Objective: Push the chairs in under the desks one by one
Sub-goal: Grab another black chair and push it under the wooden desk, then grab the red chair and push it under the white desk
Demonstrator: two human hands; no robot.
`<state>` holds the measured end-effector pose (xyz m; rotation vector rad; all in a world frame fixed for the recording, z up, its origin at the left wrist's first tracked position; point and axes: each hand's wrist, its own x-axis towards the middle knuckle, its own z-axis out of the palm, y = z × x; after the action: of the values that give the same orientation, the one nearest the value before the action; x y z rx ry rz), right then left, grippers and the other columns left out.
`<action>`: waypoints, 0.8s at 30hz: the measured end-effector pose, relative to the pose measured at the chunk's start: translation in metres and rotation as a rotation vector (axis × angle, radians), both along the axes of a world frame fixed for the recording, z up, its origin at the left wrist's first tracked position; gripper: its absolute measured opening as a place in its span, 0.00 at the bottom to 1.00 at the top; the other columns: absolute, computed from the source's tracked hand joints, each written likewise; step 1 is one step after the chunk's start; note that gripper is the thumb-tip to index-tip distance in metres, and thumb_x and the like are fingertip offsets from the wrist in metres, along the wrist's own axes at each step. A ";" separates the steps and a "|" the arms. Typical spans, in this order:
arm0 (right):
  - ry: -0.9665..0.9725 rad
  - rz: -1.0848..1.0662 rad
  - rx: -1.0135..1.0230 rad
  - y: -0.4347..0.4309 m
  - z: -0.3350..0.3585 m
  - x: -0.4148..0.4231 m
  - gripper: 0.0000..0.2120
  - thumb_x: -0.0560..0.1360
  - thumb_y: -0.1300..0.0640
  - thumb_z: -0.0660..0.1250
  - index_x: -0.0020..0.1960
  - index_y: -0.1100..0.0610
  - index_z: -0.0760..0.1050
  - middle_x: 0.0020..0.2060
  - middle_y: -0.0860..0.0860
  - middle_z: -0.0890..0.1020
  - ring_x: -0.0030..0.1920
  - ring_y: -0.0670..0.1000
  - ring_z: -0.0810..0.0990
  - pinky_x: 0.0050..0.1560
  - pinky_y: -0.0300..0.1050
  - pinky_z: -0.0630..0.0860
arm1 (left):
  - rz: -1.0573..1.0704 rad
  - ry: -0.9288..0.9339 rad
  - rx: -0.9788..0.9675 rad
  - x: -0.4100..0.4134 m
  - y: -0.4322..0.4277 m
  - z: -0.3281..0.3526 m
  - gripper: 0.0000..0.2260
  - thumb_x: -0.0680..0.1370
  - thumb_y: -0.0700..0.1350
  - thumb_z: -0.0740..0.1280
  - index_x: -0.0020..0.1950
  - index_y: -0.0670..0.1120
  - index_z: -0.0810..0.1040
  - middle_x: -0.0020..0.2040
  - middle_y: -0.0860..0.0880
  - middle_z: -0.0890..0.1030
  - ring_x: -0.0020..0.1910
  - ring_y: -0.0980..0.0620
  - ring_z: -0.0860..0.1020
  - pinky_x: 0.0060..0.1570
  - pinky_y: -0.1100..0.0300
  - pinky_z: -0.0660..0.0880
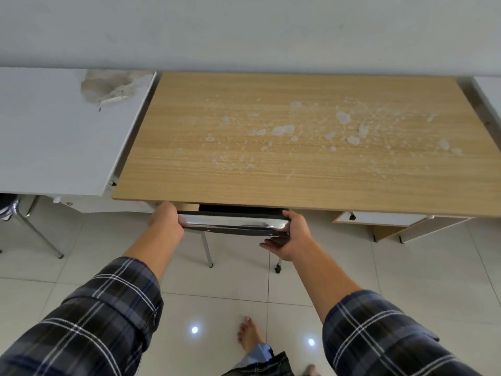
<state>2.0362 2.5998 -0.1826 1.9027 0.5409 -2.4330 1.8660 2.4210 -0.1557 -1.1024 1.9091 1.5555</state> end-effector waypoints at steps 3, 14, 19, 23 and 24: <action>-0.037 0.149 0.106 0.003 0.003 0.014 0.16 0.78 0.45 0.67 0.49 0.59 0.75 0.63 0.60 0.70 0.65 0.65 0.72 0.62 0.67 0.75 | -0.088 0.066 -0.274 0.003 0.004 -0.016 0.15 0.73 0.49 0.63 0.57 0.44 0.72 0.54 0.42 0.82 0.53 0.48 0.77 0.53 0.53 0.76; -0.249 0.497 0.777 0.048 0.013 0.213 0.39 0.78 0.42 0.65 0.81 0.58 0.53 0.77 0.59 0.64 0.75 0.61 0.66 0.70 0.54 0.66 | -1.020 0.369 -0.779 0.210 0.134 0.006 0.29 0.81 0.50 0.59 0.79 0.43 0.54 0.78 0.37 0.35 0.77 0.33 0.38 0.76 0.44 0.42; -0.394 0.475 0.923 0.064 0.021 0.360 0.39 0.77 0.42 0.66 0.80 0.59 0.55 0.77 0.59 0.64 0.76 0.61 0.65 0.72 0.53 0.63 | -1.604 0.456 -0.684 0.370 0.193 0.003 0.31 0.79 0.55 0.61 0.79 0.45 0.56 0.80 0.38 0.44 0.78 0.35 0.46 0.75 0.41 0.48; -0.535 0.380 0.943 0.071 0.022 0.482 0.40 0.76 0.42 0.68 0.79 0.59 0.56 0.76 0.59 0.64 0.77 0.60 0.62 0.74 0.52 0.62 | -1.971 0.638 -0.646 0.514 0.232 0.003 0.33 0.80 0.58 0.60 0.80 0.46 0.52 0.80 0.41 0.43 0.79 0.37 0.45 0.75 0.42 0.48; -0.564 0.367 0.945 0.072 0.023 0.506 0.41 0.76 0.42 0.68 0.79 0.59 0.56 0.76 0.59 0.64 0.77 0.59 0.62 0.74 0.53 0.62 | -2.028 0.677 -0.635 0.539 0.239 0.006 0.33 0.80 0.58 0.60 0.80 0.47 0.51 0.81 0.41 0.43 0.79 0.37 0.45 0.75 0.42 0.47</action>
<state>2.5426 2.6713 -0.1596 2.2831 1.9829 -1.3648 2.4049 2.6595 -0.1497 1.3097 2.2497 0.0001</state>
